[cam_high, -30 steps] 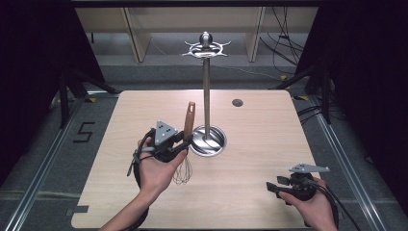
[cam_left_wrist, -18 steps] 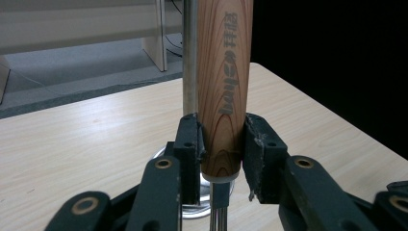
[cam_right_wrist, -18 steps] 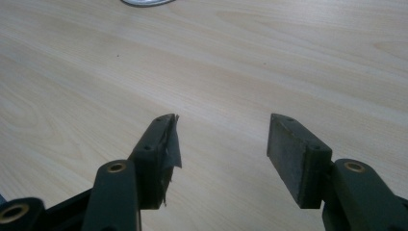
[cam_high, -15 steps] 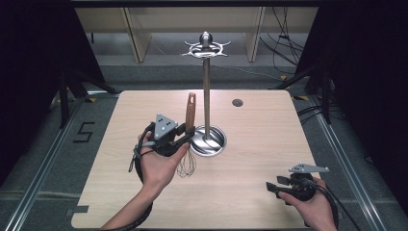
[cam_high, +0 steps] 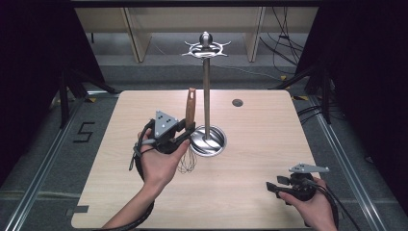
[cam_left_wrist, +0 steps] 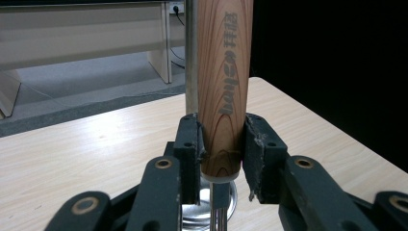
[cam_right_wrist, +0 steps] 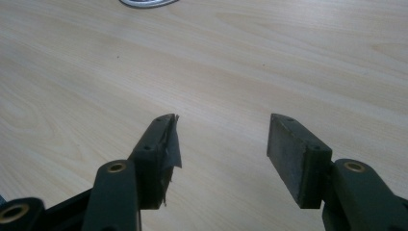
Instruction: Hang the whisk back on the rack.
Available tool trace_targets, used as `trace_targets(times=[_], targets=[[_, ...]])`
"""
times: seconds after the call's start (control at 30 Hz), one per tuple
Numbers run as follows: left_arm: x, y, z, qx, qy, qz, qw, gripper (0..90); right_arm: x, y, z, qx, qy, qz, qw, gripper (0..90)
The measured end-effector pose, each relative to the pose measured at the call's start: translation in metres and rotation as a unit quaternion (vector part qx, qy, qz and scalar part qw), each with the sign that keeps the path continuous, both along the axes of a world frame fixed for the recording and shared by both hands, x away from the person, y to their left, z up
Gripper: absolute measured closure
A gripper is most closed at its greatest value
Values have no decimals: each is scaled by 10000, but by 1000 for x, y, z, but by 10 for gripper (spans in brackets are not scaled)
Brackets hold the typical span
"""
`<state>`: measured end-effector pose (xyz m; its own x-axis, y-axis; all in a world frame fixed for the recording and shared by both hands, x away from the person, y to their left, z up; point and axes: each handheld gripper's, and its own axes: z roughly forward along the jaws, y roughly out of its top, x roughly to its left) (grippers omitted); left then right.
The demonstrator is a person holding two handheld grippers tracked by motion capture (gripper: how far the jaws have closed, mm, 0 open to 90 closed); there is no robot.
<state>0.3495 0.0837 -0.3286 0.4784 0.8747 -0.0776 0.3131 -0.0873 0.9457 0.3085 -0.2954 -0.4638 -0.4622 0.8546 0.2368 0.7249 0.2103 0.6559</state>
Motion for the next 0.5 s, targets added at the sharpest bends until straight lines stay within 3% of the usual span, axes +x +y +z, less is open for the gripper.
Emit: trace_targets(times=[0.5], targets=[[-1, -6, 11, -17, -198, 38, 9998, 687, 0, 0, 0, 0, 4, 1, 10000, 445]])
